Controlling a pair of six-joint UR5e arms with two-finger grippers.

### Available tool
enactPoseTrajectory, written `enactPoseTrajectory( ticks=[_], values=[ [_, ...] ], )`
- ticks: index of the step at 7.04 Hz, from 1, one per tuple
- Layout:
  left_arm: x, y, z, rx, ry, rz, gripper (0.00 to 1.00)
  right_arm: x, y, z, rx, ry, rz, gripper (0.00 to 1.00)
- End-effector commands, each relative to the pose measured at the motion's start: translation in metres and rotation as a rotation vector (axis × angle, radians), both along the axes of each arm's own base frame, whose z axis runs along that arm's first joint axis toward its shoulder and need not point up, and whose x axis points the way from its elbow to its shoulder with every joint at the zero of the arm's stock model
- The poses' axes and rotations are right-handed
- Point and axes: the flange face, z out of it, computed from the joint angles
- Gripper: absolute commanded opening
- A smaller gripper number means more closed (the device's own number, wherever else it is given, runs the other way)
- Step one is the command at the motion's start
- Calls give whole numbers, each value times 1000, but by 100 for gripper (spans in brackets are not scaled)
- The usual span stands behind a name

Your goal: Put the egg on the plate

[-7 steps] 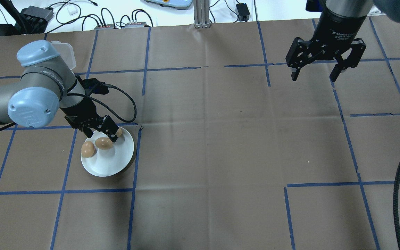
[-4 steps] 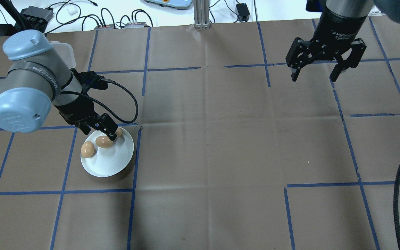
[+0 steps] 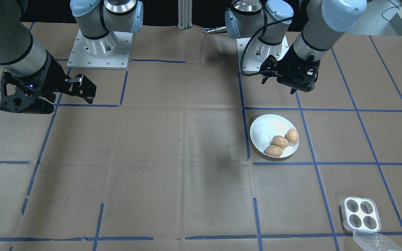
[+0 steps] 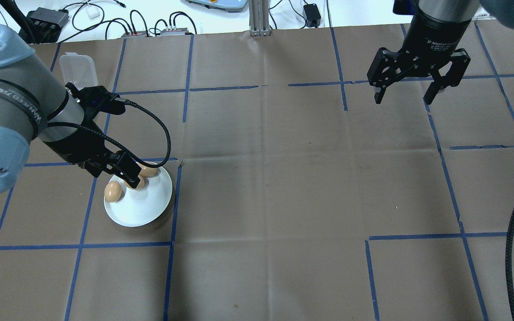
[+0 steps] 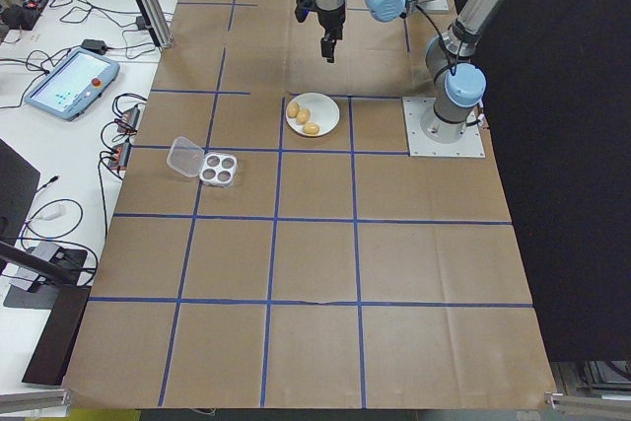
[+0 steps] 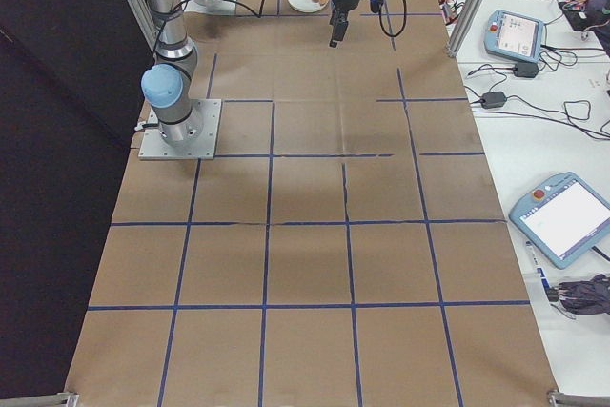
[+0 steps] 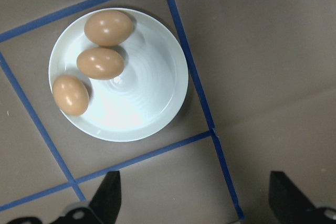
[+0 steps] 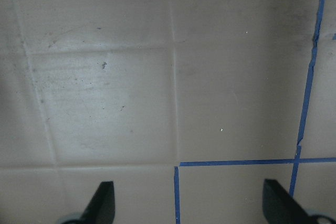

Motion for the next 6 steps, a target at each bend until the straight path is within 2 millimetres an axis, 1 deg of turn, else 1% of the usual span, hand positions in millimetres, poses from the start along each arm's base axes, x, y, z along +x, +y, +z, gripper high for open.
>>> enactPoseTrajectory(
  ticks=[1,2,3,4,5,6],
  values=[
    [0,13,35,16,-39,113,100,0,0,0,0,0,0,100],
    [1,12,59,31,-50,160,100,0,0,0,0,2,0,100],
    [-6,14,76,26,-58,190,100,0,0,-1,1,0,0,100],
    [-19,16,83,20,-70,222,100,0,0,-1,1,0,0,100],
    [-31,15,83,17,-83,231,100,0,0,0,0,0,0,100],
    [-35,15,81,15,-87,217,100,0,0,0,0,2,0,100]
  ],
)
